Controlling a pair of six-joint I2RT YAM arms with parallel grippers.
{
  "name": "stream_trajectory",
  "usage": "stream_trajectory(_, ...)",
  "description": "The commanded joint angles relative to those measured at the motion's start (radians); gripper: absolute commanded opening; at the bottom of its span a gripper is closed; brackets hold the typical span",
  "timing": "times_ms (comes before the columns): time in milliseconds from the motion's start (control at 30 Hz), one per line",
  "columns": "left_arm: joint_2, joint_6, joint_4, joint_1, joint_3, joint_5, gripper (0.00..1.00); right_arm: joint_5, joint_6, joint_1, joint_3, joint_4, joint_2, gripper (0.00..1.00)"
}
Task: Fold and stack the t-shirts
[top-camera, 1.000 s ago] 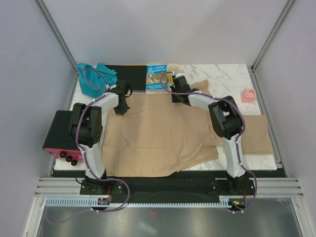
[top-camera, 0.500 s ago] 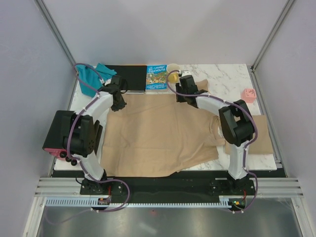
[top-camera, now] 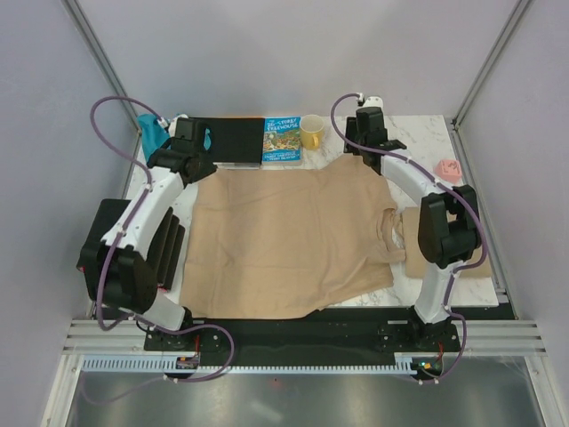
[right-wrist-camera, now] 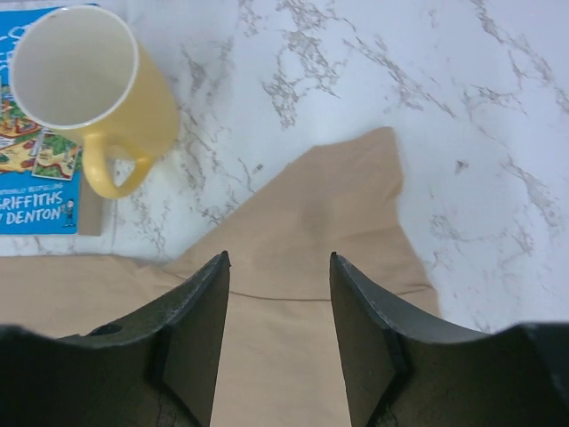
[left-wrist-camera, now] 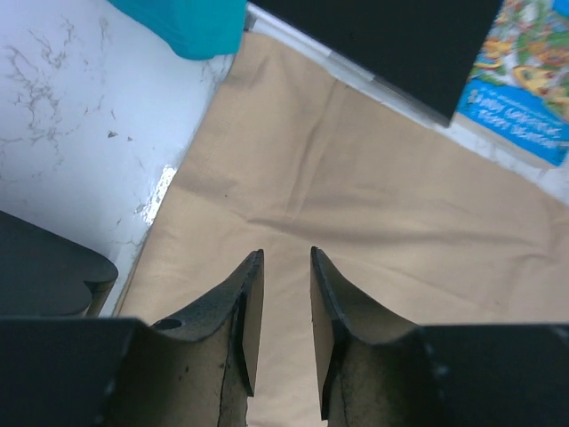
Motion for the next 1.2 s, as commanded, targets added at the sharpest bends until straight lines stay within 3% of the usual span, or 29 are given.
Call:
stream_trajectory(0, -0.163, 0.058, -0.005, 0.003, -0.014, 0.033, 0.36, 0.054, -0.024, 0.004, 0.104, -0.121, -0.080, 0.56)
stream_trajectory(100, -0.246, 0.093, -0.005, 0.003, -0.044, 0.063, 0.36, 0.051, -0.021, -0.018, 0.144, -0.155, -0.113, 0.56)
stream_trajectory(200, -0.329, 0.133, -0.013, 0.003, -0.051, 0.102, 0.38, 0.005, -0.011, -0.067, 0.326, -0.219, -0.074, 0.62)
stream_trajectory(333, -0.401, 0.167, -0.013, 0.005, -0.057, 0.106, 0.43, -0.067, -0.023, -0.122, 0.556, -0.368, 0.093, 0.59)
stream_trajectory(500, -0.398, 0.182, 0.007, 0.005, -0.096, 0.115, 0.43, -0.074, -0.034, -0.160, 0.691, -0.371, 0.242, 0.58)
stream_trajectory(733, -0.363, 0.162, 0.113, 0.005, -0.187, 0.189, 0.41, -0.133, -0.018, -0.199, 0.733, -0.322, 0.409, 0.57)
stream_trajectory(1167, -0.351, 0.168, 0.160, 0.006, -0.232, 0.224, 0.38, -0.171, -0.026, -0.229, 0.735, -0.294, 0.508, 0.58)
